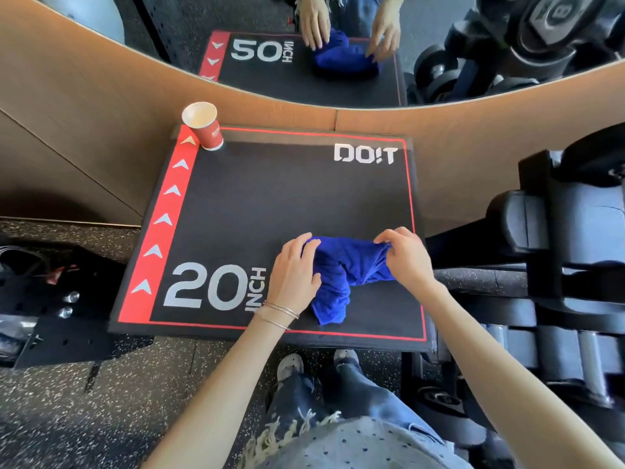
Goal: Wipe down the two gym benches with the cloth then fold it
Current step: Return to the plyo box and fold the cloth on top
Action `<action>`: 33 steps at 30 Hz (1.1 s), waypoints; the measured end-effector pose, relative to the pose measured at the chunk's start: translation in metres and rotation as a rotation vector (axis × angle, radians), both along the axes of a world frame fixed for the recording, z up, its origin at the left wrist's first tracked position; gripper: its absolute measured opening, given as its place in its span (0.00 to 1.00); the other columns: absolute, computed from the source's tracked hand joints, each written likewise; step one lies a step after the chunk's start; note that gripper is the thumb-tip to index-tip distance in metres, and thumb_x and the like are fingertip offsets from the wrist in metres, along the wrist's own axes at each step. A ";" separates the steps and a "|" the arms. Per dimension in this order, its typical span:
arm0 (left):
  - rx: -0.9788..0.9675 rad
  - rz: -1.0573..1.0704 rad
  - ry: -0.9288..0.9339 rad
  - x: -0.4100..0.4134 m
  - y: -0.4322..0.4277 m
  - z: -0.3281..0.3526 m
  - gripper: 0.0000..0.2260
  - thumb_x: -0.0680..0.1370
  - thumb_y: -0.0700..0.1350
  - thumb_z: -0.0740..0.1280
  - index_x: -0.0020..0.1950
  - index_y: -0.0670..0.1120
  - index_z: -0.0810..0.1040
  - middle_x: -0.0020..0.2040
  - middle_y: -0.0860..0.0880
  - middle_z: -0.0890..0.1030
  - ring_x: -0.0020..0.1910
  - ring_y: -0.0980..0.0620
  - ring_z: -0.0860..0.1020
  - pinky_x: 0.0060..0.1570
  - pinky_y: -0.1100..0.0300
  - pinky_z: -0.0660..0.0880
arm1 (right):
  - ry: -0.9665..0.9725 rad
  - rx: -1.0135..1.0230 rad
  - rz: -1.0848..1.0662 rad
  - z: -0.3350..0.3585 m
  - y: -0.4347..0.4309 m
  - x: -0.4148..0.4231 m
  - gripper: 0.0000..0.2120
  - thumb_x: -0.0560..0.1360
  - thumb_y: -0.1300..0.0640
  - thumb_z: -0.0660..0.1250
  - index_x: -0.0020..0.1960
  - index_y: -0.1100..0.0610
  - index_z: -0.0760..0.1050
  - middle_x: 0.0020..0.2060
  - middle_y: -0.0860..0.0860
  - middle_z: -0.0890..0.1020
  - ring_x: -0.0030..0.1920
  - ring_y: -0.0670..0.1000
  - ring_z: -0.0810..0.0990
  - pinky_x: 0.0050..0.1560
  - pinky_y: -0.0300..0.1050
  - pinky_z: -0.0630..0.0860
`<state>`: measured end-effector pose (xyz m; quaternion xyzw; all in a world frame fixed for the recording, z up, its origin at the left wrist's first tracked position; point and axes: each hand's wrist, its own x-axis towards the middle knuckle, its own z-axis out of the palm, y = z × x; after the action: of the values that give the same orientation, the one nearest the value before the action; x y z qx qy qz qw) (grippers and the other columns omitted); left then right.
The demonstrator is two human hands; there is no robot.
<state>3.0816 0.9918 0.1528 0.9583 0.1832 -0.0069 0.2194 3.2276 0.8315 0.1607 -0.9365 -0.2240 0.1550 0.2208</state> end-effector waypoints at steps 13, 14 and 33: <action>0.056 0.061 0.188 -0.003 -0.037 -0.016 0.35 0.65 0.63 0.71 0.67 0.49 0.67 0.65 0.51 0.69 0.61 0.47 0.69 0.55 0.54 0.70 | -0.051 -0.179 0.374 -0.029 0.006 0.000 0.19 0.75 0.54 0.66 0.65 0.50 0.71 0.61 0.49 0.72 0.64 0.54 0.65 0.59 0.48 0.65; 0.066 0.064 0.187 -0.003 -0.039 -0.017 0.35 0.65 0.62 0.71 0.67 0.48 0.67 0.66 0.50 0.69 0.61 0.46 0.70 0.55 0.54 0.70 | -0.076 -0.151 0.368 -0.029 0.007 0.004 0.14 0.76 0.56 0.65 0.61 0.51 0.73 0.57 0.49 0.75 0.62 0.54 0.69 0.56 0.47 0.66; 0.010 0.303 0.124 -0.005 -0.042 -0.010 0.27 0.71 0.56 0.69 0.66 0.46 0.68 0.68 0.47 0.67 0.65 0.45 0.67 0.61 0.53 0.69 | -0.196 -0.104 0.519 -0.019 0.058 0.066 0.19 0.74 0.63 0.63 0.64 0.53 0.72 0.61 0.50 0.73 0.62 0.56 0.66 0.54 0.52 0.68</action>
<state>3.0762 0.9496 0.1432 0.9185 0.3388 -0.0320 0.2012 3.2933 0.8898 0.1417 -0.8685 -0.4682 0.1264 0.1030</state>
